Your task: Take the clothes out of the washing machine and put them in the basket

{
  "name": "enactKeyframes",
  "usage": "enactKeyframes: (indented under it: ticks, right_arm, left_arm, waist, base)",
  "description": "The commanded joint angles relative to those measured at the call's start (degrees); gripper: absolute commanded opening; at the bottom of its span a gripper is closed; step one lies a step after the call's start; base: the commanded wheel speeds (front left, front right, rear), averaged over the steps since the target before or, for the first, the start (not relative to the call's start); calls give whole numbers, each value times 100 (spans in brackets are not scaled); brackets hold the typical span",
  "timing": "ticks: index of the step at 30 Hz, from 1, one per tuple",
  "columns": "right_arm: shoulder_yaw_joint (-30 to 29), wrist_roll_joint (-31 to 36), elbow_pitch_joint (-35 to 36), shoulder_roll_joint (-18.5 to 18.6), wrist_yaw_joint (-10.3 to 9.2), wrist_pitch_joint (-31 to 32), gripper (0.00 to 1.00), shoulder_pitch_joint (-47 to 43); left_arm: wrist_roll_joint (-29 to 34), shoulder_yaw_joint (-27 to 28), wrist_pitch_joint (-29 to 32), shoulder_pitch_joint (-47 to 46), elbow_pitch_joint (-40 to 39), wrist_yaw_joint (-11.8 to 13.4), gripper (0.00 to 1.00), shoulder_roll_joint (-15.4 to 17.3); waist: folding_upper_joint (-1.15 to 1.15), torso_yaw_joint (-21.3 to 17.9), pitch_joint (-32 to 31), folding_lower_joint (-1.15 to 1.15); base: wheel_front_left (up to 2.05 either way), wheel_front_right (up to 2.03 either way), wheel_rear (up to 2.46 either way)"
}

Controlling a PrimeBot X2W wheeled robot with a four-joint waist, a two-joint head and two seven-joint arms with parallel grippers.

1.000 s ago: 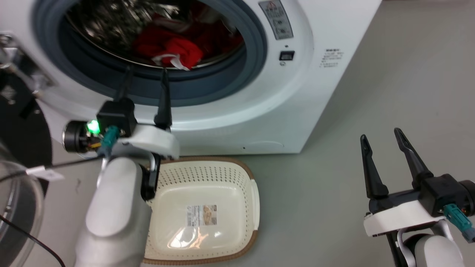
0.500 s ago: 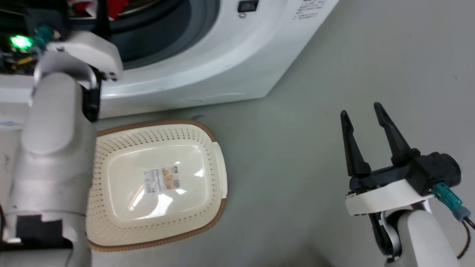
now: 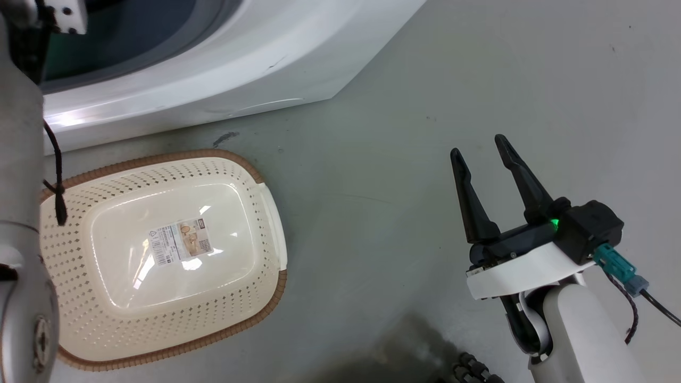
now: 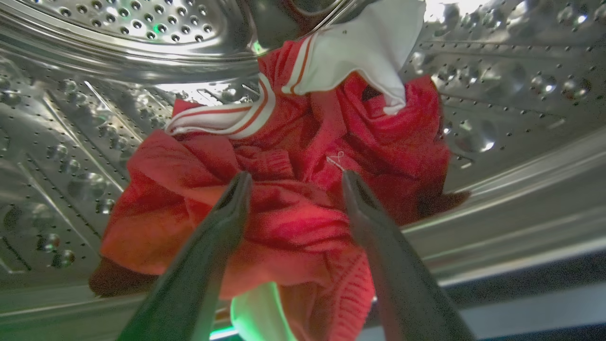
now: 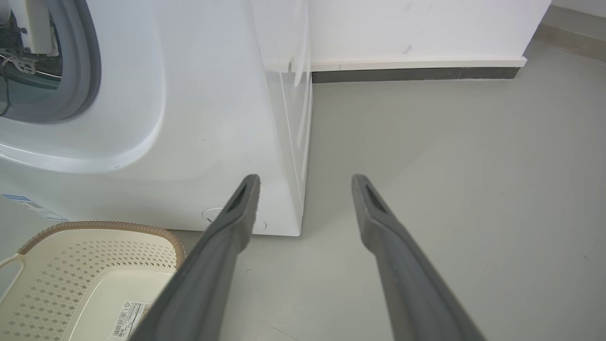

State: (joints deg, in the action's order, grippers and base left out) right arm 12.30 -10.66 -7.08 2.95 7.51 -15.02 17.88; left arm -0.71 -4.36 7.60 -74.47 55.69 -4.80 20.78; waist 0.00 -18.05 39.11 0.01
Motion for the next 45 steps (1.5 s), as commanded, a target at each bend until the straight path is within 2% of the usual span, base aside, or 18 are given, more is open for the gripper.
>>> enactKeyframes:
  ticks: [1,10,13,16,17,18,20,22,26,34,41,45]
  right_arm:
    - [24,-37,34,-13,-4,-19,100,121]
    - [229,-222,26,-13,-4,-20,100,171]
    - [259,-276,13,-13,-4,-21,100,185]
    - [301,-318,-2,-13,-4,-21,100,196]
    - [313,-333,-6,-13,-4,-21,100,200]
    - [316,-344,-10,-13,-4,-21,100,202]
    - [320,-375,-21,-13,-4,-21,100,197]
    - [313,-384,-35,-13,-4,-21,100,195]
    - [275,-376,-78,-13,-4,-21,100,175]
    - [187,-219,-215,-12,-4,-21,100,36]
    - [15,16,-399,-9,-4,-21,100,-304]
    - [-117,146,-493,-8,-4,-21,100,-539]
  left_arm:
    - [14,-25,125,-107,51,-30,100,50]
    - [-12,-142,2073,-723,623,-109,100,232]
    - [-39,-163,2633,-819,726,-28,100,220]
    - [-63,-164,2926,-788,744,51,98,272]
    - [-85,-155,3020,-754,757,67,49,277]
    - [-107,-141,3086,-703,757,89,36,274]
    - [-157,-111,3195,-593,742,123,0,285]
    - [-217,-69,3204,-494,693,179,0,298]
    - [-237,-51,2816,-327,392,322,0,345]
    - [-236,-148,995,333,-226,392,0,323]
    - [-533,-11,-699,1187,-197,448,0,10]
    - [-717,59,-1344,1626,-64,419,0,-177]
  waist:
    - [0,-34,27,-1]
    - [0,-165,72,-1]
    - [0,-191,87,-1]
    - [0,-232,83,-1]
    - [0,-243,78,-1]
    - [0,-252,67,-1]
    - [0,-261,45,-1]
    - [0,-261,18,-1]
    - [0,-220,-103,-1]
    - [0,-10,-724,-1]
    - [0,295,-1613,-1]
    - [0,483,-2086,-1]
  base:
    - [0,0,0]
    - [0,0,0]
    - [0,0,0]
    - [0,0,0]
    - [0,0,0]
    - [0,0,0]
    - [0,0,0]
    - [0,0,0]
    - [0,0,0]
    - [0,0,0]
    - [0,0,0]
    - [0,0,0]
